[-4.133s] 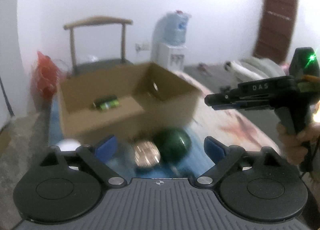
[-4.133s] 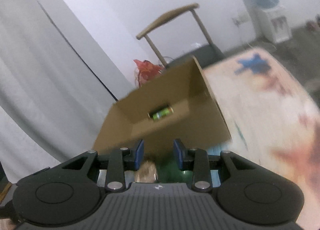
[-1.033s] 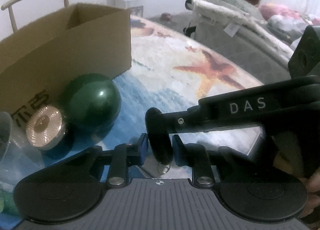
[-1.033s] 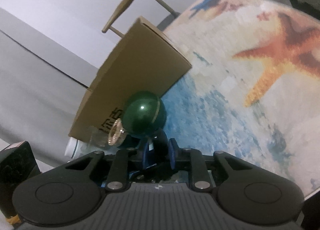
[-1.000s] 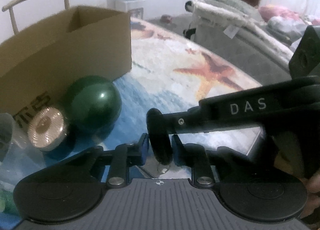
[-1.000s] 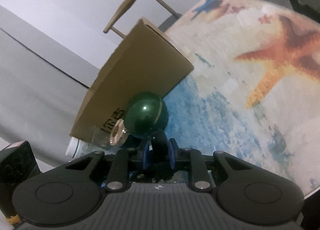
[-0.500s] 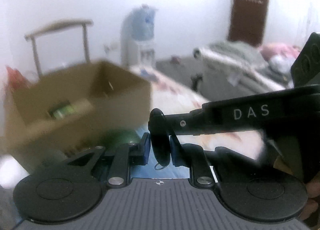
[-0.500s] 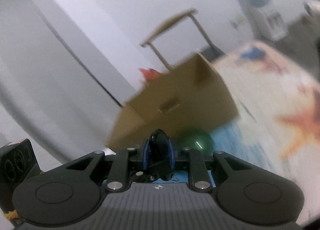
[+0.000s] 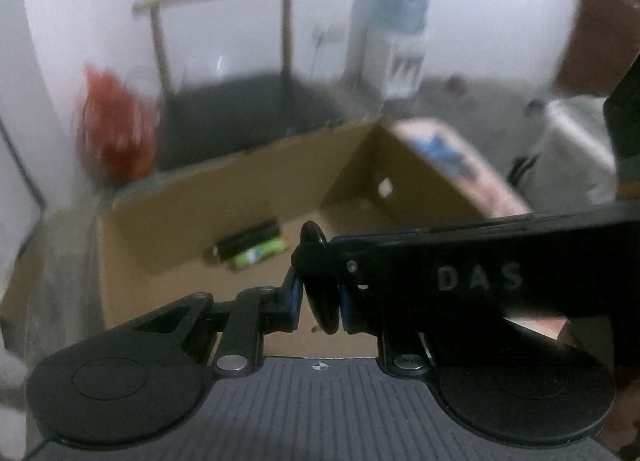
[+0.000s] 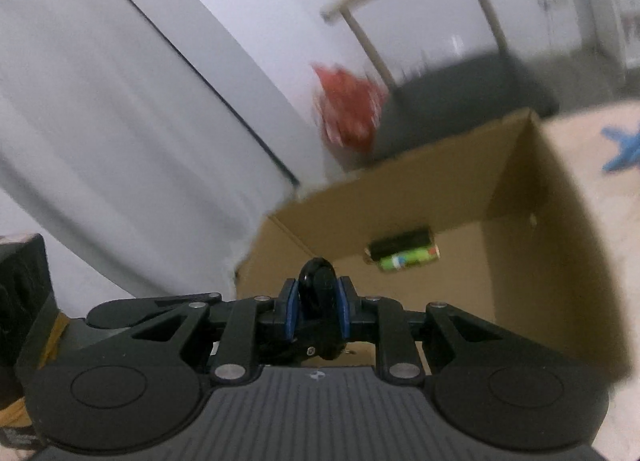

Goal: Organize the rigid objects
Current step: 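Carry the black oval object into the box and open the right tool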

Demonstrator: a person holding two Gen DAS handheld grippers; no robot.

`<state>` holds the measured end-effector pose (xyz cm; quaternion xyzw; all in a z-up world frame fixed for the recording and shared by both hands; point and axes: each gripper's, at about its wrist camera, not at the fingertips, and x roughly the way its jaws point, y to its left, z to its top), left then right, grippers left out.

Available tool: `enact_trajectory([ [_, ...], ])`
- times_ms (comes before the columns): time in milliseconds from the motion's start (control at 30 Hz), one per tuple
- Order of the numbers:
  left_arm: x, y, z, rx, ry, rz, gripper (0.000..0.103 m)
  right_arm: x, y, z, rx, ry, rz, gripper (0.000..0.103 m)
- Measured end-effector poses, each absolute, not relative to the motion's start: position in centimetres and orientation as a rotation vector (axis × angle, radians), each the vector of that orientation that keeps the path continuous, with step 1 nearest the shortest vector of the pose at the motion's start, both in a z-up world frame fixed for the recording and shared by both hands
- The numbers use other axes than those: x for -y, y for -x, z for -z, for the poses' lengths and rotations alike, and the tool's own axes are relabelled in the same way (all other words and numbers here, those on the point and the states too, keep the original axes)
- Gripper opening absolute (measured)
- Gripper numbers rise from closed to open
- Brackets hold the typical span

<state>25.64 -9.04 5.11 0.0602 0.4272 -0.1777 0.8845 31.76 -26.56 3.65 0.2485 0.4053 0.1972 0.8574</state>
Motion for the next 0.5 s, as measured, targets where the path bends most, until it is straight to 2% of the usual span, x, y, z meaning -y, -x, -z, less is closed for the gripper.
enact_trajectory([
  [200,9.2,-29.5,-2.2,-0.993,-0.079,0.315,0.019,26.8,-36.4,-0.6,-0.962,-0.562,-0.362,0.024],
  [500,7.3,-24.7,-6.5,-0.857,-0.073,0.328,0.025,30.6,-30.7,-4.1,-0.788,-0.642,-0.363,0.024],
])
